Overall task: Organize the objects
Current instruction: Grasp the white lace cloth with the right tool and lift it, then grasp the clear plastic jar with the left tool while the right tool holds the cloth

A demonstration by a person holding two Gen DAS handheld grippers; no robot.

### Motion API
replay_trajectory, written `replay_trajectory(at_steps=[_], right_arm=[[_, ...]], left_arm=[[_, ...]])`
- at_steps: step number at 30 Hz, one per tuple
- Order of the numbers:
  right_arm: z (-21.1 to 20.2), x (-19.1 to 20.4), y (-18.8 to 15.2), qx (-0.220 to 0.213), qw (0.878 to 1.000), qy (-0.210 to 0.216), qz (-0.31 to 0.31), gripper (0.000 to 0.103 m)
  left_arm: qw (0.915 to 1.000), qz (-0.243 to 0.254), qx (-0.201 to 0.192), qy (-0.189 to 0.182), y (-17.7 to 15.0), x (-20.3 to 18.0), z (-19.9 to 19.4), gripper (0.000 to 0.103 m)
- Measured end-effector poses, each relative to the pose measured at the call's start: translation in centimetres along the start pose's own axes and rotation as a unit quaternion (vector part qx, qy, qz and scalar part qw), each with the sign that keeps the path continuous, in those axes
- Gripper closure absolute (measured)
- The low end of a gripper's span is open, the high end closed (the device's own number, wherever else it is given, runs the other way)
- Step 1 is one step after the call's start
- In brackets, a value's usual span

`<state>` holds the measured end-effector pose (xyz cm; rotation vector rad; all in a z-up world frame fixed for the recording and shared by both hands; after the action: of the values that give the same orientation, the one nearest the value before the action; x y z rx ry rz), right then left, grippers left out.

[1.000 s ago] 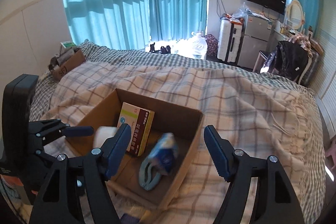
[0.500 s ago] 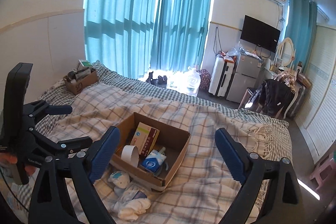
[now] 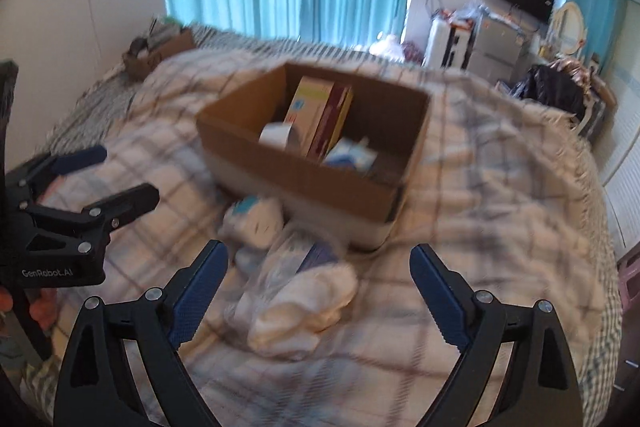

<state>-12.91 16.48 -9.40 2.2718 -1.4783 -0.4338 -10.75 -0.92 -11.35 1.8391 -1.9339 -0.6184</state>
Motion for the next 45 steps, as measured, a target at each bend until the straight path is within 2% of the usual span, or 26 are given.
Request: replay_trajectory(at_steps=[4,10,12,14,15,17,20,22,25,30,33,38,40,41,42,45], right_arm=[[2.9,0.8,-1.8,0.045,0.999,-0.006,-0.006,0.01],[5.0,3.0,-3.1,0.09,0.993,-0.039,-0.06,0.01],[5.3,3.7,-3.5,0.095,0.992,-0.041,-0.079,0.015],[5.5,4.0,-3.8,0.101,0.99,-0.04,-0.088,0.043],[5.6,4.0,-3.9,0.103,0.99,-0.044,-0.087,0.046],[5.3,3.6,-3.9,0.1,0.991,-0.046,-0.079,0.063],[4.3,3.0,-3.5,0.085,0.994,-0.026,-0.064,0.081],[2.8,2.6,-2.9,0.061,0.997,-0.001,-0.05,0.086],[0.3,1.5,-1.7,0.022,0.999,0.006,-0.034,0.086],[-3.3,-1.7,0.6,-0.032,0.999,-0.024,-0.016,0.086],[-4.4,-3.8,1.6,-0.05,0.998,-0.045,0.0,0.086],[-3.5,-6.2,0.7,-0.053,0.997,-0.044,0.027,0.086],[-2.6,-7.1,0.0,-0.048,0.997,-0.031,0.042,0.086],[-2.4,-7.6,-0.3,-0.046,0.997,-0.027,0.047,0.086],[-2.2,-7.9,-0.5,-0.046,0.997,-0.022,0.052,0.086],[-1.8,-8.3,-0.9,-0.05,0.997,-0.005,0.059,0.086]], left_arm=[[0.9995,-0.006,0.027,-0.017,-1.9,0.5,1.3,0.0],[0.999,-0.028,0.03,-0.019,-2.4,1.2,1.6,0.0],[0.999,-0.026,0.03,-0.018,-2.5,1.1,1.6,0.0],[0.9991,-0.026,0.027,-0.016,-2.6,1.1,1.5,0.0],[0.9992,-0.027,0.026,-0.016,-2.6,1.2,1.6,0.0],[0.999,-0.03,0.029,-0.017,-2.5,1.2,1.7,0.0],[0.9982,-0.04,0.042,-0.018,-2.6,1.4,2.1,0.0],[0.998,-0.04,0.045,-0.019,-2.6,1.3,2.1,0.0],[0.9981,-0.036,0.048,-0.014,-2.5,0.8,1.9,0.0],[0.9976,-0.032,0.052,-0.032,-1.7,-0.9,1.5,0.0],[0.9956,-0.026,0.068,-0.059,-1.0,-3.1,2.0,0.0],[0.9938,0.007,0.087,-0.069,0.0,-7.7,3.7,0.001],[0.991,0.021,0.1,-0.087,0.0,-9.4,4.5,0.011],[0.9884,0.033,0.111,-0.098,0.0,-10.4,4.9,0.023],[0.9865,0.044,0.12,-0.102,-0.2,-11.2,5.4,0.029],[0.9823,0.069,0.147,-0.094,-1.0,-13.0,7.2,0.031]])
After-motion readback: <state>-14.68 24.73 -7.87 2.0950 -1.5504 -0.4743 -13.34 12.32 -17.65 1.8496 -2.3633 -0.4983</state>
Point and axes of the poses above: each gripper's, at about its wrist camera, not at the fingertips, and z roughly the way its jaws point, x to its left, y to its top, the point moved 6 cm from there along z, roughly the way its jaws point, and after that the axes turned 11 degrees about x, right-handed, at the moved point
